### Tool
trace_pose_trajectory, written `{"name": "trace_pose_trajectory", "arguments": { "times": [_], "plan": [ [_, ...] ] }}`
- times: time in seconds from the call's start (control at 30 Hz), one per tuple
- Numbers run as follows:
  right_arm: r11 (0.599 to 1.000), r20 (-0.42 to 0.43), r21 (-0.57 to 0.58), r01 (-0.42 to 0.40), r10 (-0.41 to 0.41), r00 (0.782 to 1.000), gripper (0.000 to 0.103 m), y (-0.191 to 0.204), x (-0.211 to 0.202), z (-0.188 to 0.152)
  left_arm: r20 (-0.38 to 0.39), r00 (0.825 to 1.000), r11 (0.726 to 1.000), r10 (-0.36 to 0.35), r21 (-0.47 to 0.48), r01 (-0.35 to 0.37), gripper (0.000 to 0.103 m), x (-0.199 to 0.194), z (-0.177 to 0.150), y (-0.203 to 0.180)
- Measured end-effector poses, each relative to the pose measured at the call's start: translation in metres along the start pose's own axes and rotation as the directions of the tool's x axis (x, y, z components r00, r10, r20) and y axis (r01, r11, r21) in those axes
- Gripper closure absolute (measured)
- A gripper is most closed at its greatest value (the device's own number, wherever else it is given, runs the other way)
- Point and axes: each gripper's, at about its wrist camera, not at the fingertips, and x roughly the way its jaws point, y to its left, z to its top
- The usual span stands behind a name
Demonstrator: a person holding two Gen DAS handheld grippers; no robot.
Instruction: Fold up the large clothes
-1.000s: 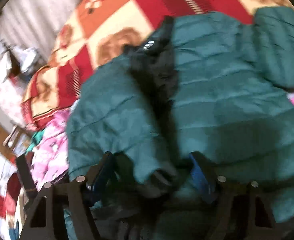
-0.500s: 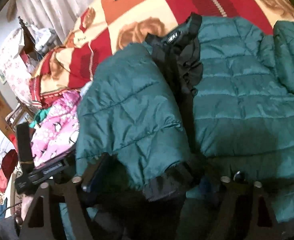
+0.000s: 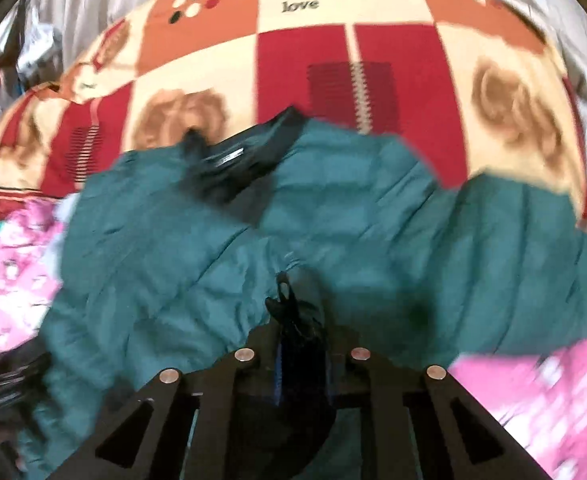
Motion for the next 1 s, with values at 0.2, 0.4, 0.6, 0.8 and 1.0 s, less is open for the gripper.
{"name": "trace_pose_trajectory", "arguments": {
  "times": [0.2, 0.4, 0.6, 0.8, 1.0],
  "plan": [
    [0.981, 0.017, -0.142, 0.132, -0.131, 0.991, 0.092, -0.028, 0.041, 0.037, 0.008, 1.0, 1.0, -0.005, -0.003, 0.005, 0.017, 0.0, 0.0, 0.0],
    [0.995, -0.108, -0.101, -0.02, 0.009, 0.994, 0.092, -0.051, 0.101, 0.038, 0.018, 1.0, 1.0, -0.005, -0.004, 0.005, 0.017, 0.0, 0.0, 0.001],
    [0.997, -0.066, 0.015, -0.077, 0.078, 0.995, 0.058, -0.078, 0.088, 0.037, 0.017, 1.0, 1.0, -0.003, -0.002, 0.003, 0.017, 0.0, 0.0, 0.001],
    [0.976, 0.08, 0.153, -0.155, 0.144, 0.986, 0.055, -0.113, 0.034, 0.035, 0.017, 1.0, 1.0, -0.003, -0.002, 0.003, 0.017, 0.0, 0.001, 0.001],
    [0.941, 0.002, 0.102, -0.323, 0.324, 0.946, 0.056, -0.05, 0.023, 0.01, 0.017, 1.0, 1.0, -0.004, -0.002, 0.004, 0.017, -0.001, 0.001, 0.0]
  ]
}}
